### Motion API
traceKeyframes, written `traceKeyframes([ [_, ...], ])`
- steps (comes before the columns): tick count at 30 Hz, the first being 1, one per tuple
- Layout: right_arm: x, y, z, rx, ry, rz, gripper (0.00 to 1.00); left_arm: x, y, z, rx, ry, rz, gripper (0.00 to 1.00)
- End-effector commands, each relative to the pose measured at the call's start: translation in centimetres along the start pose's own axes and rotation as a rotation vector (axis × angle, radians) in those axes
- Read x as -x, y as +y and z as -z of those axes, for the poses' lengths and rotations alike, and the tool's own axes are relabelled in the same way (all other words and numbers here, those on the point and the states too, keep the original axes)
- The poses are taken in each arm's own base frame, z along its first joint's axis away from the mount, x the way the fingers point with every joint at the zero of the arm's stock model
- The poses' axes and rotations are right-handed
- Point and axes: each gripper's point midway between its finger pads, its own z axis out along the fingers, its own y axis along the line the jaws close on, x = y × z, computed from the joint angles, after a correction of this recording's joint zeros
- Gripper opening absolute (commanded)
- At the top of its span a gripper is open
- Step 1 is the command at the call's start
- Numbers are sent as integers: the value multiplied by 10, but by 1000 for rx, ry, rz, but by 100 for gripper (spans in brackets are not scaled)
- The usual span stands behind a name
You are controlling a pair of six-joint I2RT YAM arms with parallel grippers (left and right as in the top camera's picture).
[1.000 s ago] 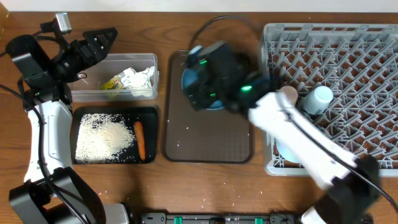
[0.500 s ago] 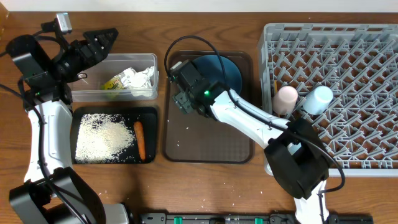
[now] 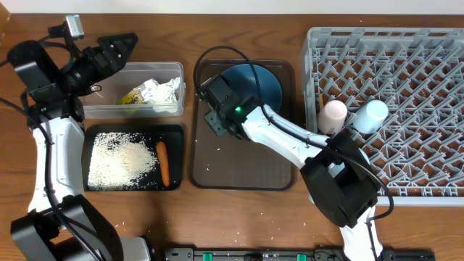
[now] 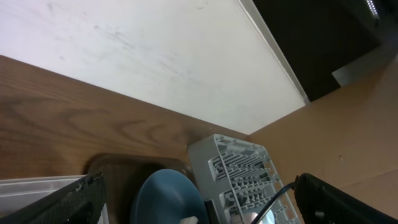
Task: Sort waste into correct bins and load items into the dishwasher rack
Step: 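Grasp the blue plate rim with the right gripper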
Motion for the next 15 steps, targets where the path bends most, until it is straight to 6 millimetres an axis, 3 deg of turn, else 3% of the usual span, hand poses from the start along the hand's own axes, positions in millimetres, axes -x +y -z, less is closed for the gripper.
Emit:
traceKeyframes([
  [1, -5, 11, -1, 18, 22, -3, 36, 6, -12, 4, -17, -8, -28, 98],
  [9, -13, 5, -1, -24, 50, 2, 35, 6, -11, 4, -16, -8, -28, 98],
  [15, -17, 4, -1, -25, 69, 5, 25, 6, -11, 4, -16, -8, -28, 98],
])
